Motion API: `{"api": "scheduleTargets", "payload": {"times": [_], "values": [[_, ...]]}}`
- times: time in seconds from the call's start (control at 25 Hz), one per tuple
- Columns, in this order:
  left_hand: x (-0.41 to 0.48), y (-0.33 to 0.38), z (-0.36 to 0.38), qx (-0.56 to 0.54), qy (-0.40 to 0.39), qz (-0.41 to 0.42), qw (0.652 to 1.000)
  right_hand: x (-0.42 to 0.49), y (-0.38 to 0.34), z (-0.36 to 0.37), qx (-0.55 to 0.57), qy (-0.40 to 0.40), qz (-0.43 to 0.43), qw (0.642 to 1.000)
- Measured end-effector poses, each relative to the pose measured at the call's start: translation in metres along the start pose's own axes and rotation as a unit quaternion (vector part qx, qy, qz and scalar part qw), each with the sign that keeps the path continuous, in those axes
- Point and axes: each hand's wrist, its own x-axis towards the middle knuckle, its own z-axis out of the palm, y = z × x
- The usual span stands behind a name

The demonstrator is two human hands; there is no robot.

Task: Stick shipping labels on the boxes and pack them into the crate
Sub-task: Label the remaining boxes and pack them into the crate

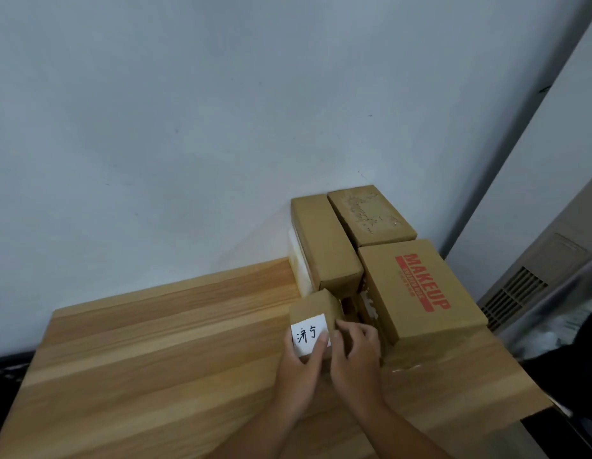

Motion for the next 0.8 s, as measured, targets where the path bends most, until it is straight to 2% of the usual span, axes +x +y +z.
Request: {"api": "scheduleTargets", "payload": {"times": [0.12, 0.32, 0.36, 0.44, 0.48, 0.56, 0.6, 0.68, 0.8], "values": [[-0.004, 0.014, -0.008, -0.066, 0.011, -0.025, 0.997, -0.005, -0.006, 0.002, 0.027, 0.0, -0.084, 0.996], [-0.005, 0.027, -0.017, -0.074, 0.001, -0.04, 0.996, 0.002, -0.014, -0.004, 0.09, -0.028, -0.109, 0.99], [-0.004, 0.028, -0.018, -0.088, -0.003, -0.051, 0.995, 0.005, -0.016, -0.007, 0.13, -0.02, -0.081, 0.988], [-0.003, 0.034, -0.022, -0.158, -0.033, -0.083, 0.983, 0.017, -0.019, -0.015, 0.228, -0.009, 0.038, 0.973], [-0.003, 0.037, -0.025, -0.195, -0.059, -0.094, 0.975, 0.024, -0.02, -0.018, 0.262, -0.036, 0.106, 0.959], [-0.002, 0.042, -0.029, -0.247, -0.098, -0.096, 0.959, 0.032, -0.022, -0.022, 0.297, -0.154, 0.188, 0.924], [0.0, 0.043, -0.031, -0.264, -0.106, -0.091, 0.954, 0.033, -0.023, -0.022, 0.316, -0.212, 0.204, 0.902], [0.003, 0.042, -0.032, -0.267, -0.118, -0.088, 0.953, 0.033, -0.023, -0.018, 0.342, -0.264, 0.222, 0.874], [0.006, 0.04, -0.034, -0.141, -0.091, -0.078, 0.983, 0.037, -0.021, -0.015, 0.386, -0.238, 0.225, 0.862]]}}
